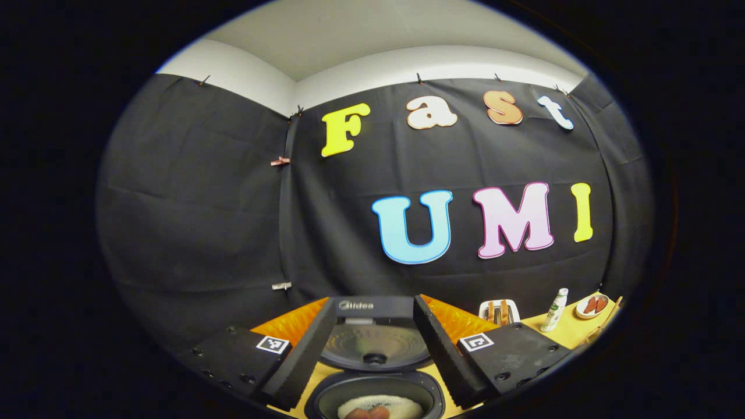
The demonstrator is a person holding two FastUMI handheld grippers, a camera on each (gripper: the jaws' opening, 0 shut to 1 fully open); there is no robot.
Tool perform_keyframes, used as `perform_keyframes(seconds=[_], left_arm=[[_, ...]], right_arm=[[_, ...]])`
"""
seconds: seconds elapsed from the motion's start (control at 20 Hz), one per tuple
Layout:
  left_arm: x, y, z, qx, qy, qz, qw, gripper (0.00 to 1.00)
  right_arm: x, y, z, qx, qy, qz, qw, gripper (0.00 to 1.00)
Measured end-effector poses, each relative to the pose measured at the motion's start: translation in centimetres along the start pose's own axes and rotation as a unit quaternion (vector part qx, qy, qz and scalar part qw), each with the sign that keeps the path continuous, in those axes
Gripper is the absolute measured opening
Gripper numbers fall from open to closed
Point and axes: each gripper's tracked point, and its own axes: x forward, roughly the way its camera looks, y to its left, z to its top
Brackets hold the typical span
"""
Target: Close the left gripper, press the button to open the rice cooker; take a wooden spoon from the chopstick holder with the right hand, scoop a spoonful of rice and pour it into the rice cooker, then put the wooden spoon back into the chopstick holder.
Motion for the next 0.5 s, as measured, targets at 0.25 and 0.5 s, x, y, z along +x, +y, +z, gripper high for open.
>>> perform_keyframes(seconds=[0.25, 0.5], left_arm=[[4.5, -0.2, -0.3, -0.015, 0.020, -0.031, 0.999, 0.93], [6.8, 1.0, -2.3, 0.001, 0.058, -0.015, 0.998, 0.92]], right_arm=[[-0.3, 0.5, 0.2, 0.002, 0.001, -0.002, 1.000, 0.64], [-0.5, -0.1, 0.5, 0.006, -0.002, -0.012, 1.000, 0.64]])
